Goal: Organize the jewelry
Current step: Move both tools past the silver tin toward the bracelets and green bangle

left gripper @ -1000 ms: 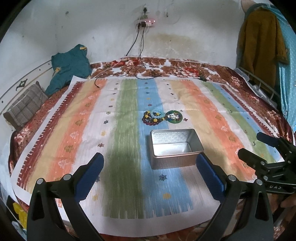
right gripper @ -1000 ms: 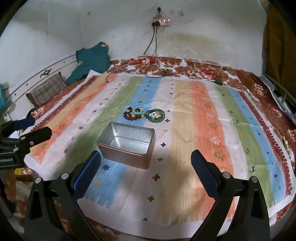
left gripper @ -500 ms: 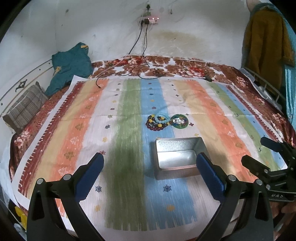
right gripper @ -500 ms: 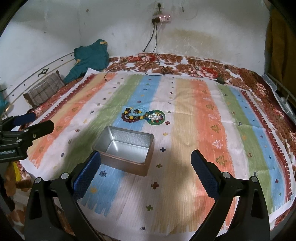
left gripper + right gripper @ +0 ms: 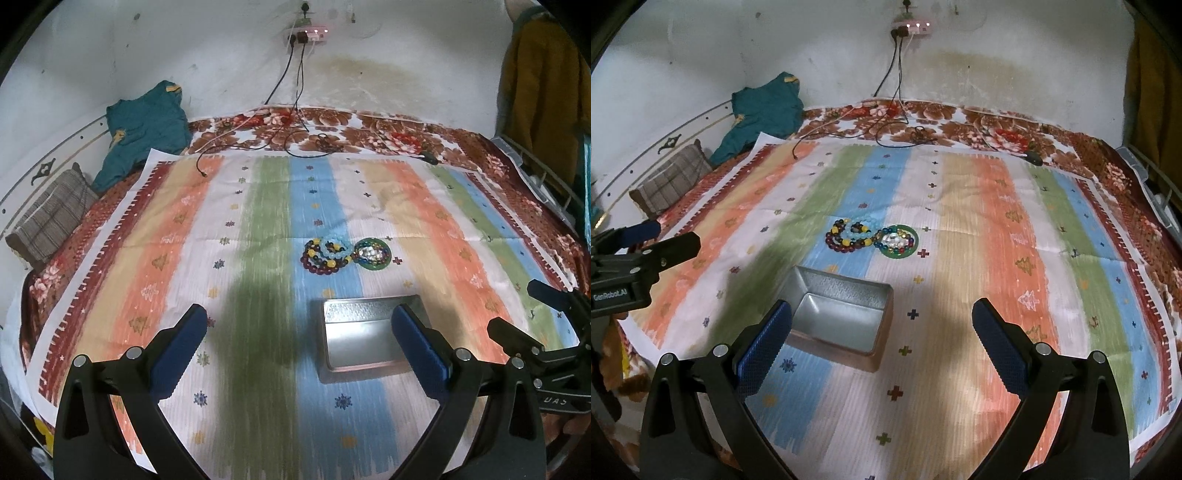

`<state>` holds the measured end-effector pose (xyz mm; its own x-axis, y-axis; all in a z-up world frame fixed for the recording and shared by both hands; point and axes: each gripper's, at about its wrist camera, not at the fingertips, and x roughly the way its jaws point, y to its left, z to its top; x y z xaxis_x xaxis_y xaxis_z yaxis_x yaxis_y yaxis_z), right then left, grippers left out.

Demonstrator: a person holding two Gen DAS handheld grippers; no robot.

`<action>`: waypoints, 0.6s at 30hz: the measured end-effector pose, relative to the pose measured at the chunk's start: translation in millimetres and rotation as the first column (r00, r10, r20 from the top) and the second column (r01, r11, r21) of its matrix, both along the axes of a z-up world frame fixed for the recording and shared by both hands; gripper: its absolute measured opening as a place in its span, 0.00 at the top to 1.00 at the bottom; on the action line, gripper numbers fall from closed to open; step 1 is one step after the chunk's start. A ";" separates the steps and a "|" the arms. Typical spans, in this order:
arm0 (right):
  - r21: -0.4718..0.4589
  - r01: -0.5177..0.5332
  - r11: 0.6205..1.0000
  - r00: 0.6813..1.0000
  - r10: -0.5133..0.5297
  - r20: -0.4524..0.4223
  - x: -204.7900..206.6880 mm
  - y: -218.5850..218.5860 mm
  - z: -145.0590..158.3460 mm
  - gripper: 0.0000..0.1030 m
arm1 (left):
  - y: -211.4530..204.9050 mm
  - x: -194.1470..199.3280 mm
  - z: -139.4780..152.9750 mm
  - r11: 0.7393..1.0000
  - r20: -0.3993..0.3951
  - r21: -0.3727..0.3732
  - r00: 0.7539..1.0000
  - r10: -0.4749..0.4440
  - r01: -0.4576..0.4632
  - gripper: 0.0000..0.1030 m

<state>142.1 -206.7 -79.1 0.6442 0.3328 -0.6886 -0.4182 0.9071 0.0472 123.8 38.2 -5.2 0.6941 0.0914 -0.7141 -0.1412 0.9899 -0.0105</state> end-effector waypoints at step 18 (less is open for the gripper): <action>-0.022 0.030 0.999 0.998 -0.031 -0.049 47.2 11.6 -6.8 0.04 | 17.7 64.3 -30.1 0.998 -0.106 0.011 0.993 0.060 -0.059 0.05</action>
<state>189.3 -195.1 -85.8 0.6189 0.2986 -0.7265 -0.3883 0.9203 0.0474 188.1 55.9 -35.4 0.6072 0.1363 -0.7828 -0.1994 0.9798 0.0160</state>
